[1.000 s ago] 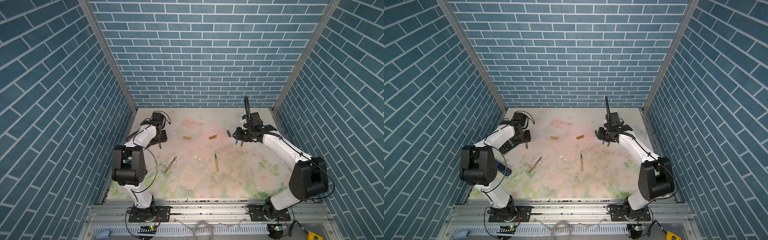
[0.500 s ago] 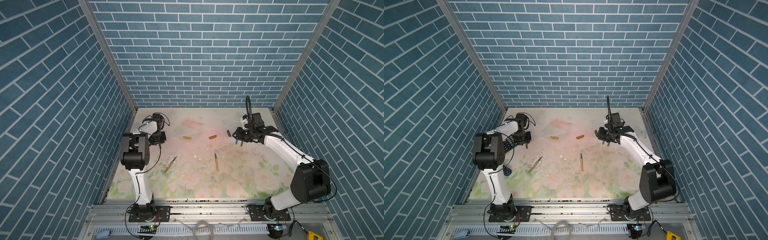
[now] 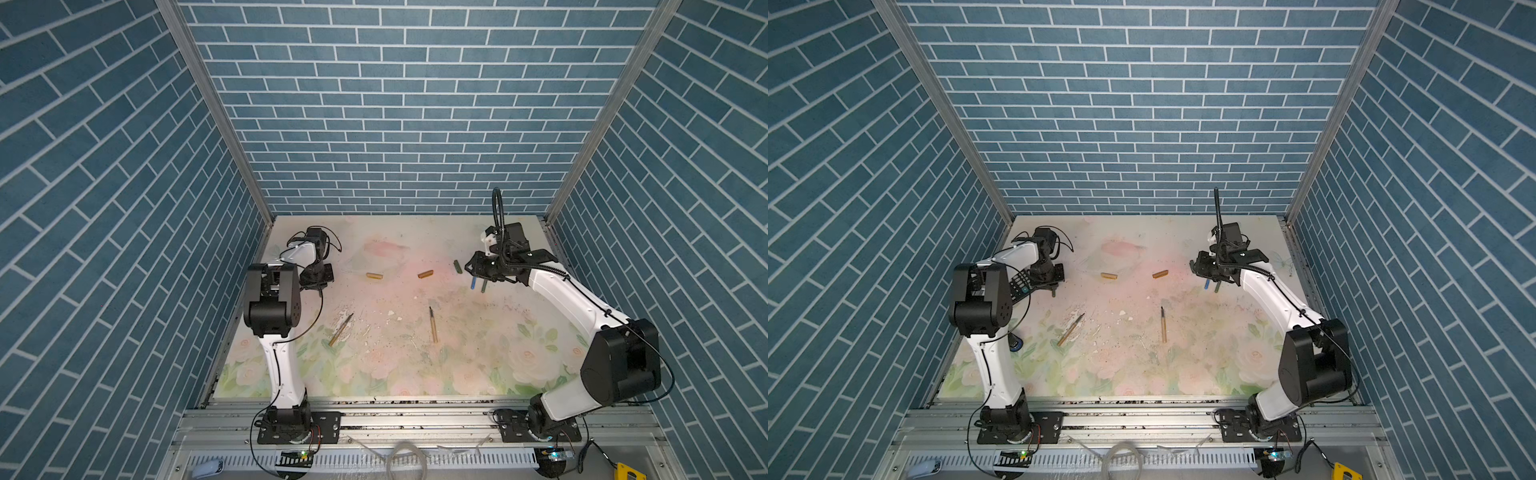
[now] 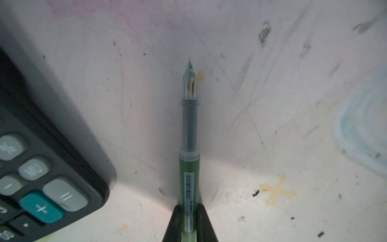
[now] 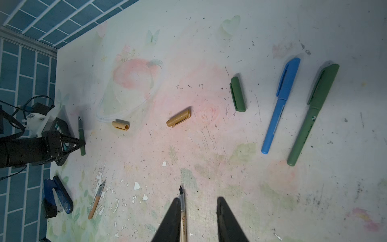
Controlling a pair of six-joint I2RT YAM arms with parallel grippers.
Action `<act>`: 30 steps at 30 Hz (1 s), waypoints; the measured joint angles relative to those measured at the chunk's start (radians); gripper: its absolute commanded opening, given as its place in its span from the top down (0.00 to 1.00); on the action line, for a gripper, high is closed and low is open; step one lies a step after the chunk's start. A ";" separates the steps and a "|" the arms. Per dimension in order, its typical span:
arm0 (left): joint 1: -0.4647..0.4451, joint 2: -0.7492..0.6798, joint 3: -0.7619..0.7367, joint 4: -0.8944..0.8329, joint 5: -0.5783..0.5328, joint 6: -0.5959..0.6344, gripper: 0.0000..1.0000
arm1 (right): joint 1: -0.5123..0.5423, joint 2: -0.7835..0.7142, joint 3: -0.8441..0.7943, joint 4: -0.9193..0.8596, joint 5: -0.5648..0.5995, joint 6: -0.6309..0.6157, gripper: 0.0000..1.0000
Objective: Insert the pens into the pen caps
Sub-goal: 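Lower the left gripper and close it on the green fountain pen, then lift the fountain pen upright with the left gripper while the right gripper approaches its nib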
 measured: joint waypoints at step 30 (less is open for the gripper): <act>-0.540 -0.707 -0.546 0.815 0.397 -0.035 1.00 | 0.065 -0.415 -0.236 0.236 -0.146 0.005 0.51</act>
